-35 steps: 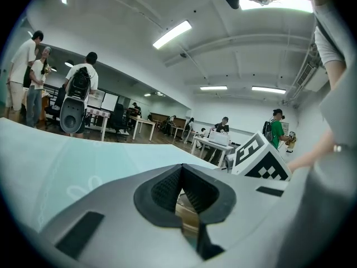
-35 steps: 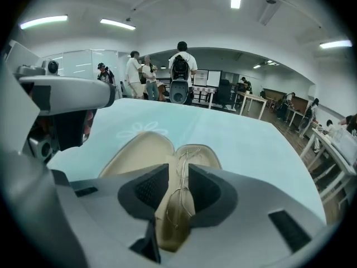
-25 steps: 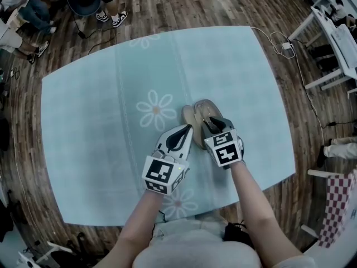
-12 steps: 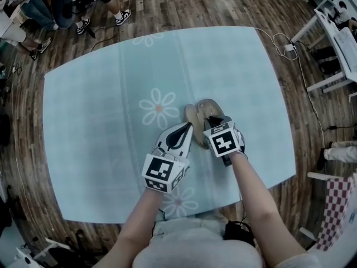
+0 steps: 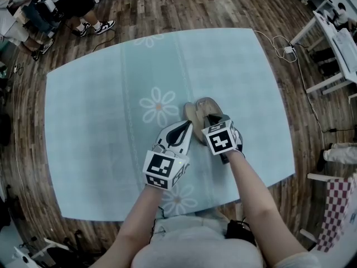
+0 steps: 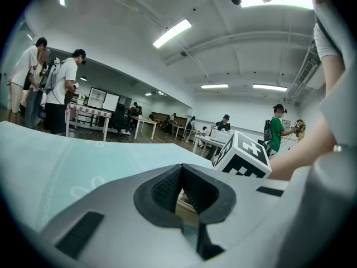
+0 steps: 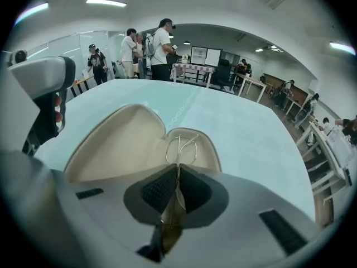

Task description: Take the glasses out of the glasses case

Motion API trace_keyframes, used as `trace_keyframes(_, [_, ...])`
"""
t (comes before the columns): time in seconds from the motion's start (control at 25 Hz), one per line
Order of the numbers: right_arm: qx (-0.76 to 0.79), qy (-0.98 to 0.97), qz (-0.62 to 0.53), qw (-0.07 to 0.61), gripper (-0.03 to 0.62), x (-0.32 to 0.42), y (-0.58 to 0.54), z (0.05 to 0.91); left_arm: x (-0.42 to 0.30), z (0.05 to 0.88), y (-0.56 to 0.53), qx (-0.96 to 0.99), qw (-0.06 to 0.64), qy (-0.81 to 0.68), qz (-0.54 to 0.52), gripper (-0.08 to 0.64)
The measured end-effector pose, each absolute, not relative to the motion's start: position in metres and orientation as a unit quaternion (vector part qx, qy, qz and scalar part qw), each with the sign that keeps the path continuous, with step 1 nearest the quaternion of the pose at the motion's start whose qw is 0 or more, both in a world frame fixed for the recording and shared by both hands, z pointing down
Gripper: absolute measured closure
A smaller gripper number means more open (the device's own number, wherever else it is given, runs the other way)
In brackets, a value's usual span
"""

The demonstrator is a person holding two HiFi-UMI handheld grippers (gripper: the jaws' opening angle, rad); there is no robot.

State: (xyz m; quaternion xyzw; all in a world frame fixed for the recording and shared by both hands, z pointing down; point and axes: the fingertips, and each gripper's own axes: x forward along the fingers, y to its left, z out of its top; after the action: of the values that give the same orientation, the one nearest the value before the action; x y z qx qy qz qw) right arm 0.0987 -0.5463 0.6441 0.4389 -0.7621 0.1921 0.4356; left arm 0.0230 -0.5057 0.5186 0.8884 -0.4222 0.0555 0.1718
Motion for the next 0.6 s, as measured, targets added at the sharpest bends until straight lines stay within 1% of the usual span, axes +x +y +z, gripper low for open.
trace_keyframes(0.28, [0.444,-0.769,0.214,0.406,0.569,0.102,-0.539,0.633,0.023,0.509,-0.5,0.888,0.16,-0.428,0.055,0.554])
trace_keyframes(0.6, [0.445,-0.786,0.209,0.375,0.569,0.094,-0.539,0.615,0.025,0.501,-0.495,0.888,0.149,-0.431,0.063,0.554])
